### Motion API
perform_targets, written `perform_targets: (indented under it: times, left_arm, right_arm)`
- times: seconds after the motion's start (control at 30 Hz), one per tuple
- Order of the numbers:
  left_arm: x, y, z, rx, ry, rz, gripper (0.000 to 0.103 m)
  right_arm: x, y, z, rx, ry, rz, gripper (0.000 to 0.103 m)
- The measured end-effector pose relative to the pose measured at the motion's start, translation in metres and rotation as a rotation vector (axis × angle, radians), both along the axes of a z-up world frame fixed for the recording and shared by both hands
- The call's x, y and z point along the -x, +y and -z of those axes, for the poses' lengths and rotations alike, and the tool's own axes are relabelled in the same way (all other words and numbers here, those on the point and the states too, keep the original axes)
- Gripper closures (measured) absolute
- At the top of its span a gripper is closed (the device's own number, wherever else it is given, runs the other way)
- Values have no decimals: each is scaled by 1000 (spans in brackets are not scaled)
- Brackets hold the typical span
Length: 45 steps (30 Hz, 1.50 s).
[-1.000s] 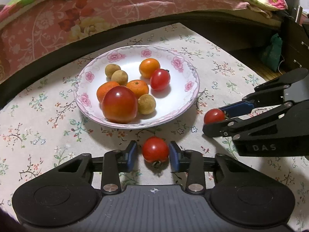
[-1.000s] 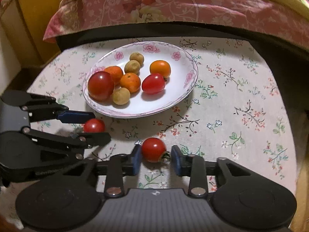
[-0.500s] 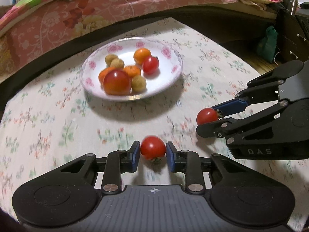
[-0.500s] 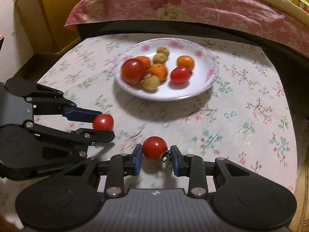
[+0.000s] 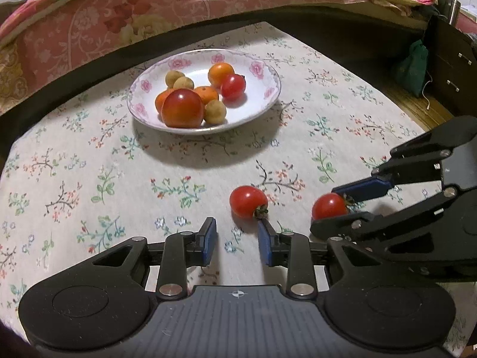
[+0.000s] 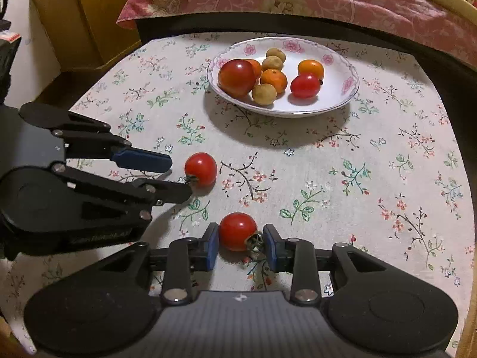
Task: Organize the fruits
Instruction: 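Carry both red tomatoes in both tools over the white plate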
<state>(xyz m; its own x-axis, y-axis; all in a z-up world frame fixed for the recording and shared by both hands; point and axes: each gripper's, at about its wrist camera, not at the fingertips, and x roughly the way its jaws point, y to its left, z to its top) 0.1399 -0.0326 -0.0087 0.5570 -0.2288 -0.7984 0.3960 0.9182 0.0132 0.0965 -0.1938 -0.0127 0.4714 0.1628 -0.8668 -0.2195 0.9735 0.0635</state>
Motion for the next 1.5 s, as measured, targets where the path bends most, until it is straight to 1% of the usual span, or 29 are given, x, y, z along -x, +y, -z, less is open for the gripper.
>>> perform_targets:
  times: [0.23,0.3,0.4,0.5,0.57,0.7,0.8,1.03,1.17,1.27,1.43,1.5]
  left_arm:
    - [-7,-8,3,5,-4,21,56]
    - [-9,-11,5,2,-8,24,58]
    - [-13,-14,5,-7,-17,33,57]
    - [-17,-15,6,-8,-17,36,56]
    - [-18,-15,6,-6,-17,40,56]
    - [-19,-16,6,-3,-12,54,64]
    - [-17,-20,5,-15,-12,71,66]
    - [-1,-11,-2,-24,-4,77,67]
    - [9,-3,0,-23,13,76,66]
    - [13,-1,4,-31,16,84,65]
    - [13,-3,4,-43,7,94,63]
    - [15,-2,4,-54,-3,98,59]
  right_arm:
    - [3,-4,0,-18,-5,-12,72]
    - [2,-3,-1,-17,-11,-21,72]
    - [2,-1,-3,-2,-24,-34,72]
    - [2,-3,0,-13,0,-39,73]
    - [3,-1,0,0,-6,-45,76]
    - [3,-4,0,-13,4,-37,76]
    - [3,-6,-1,-13,6,-30,76]
    - [5,-12,-4,-11,-1,-15,76]
    - [7,-10,-1,-2,3,-26,76]
    - [8,-9,-1,5,-3,-41,76]
    - [8,-10,-1,9,6,-63,76]
    - [8,-11,-1,5,11,-62,75]
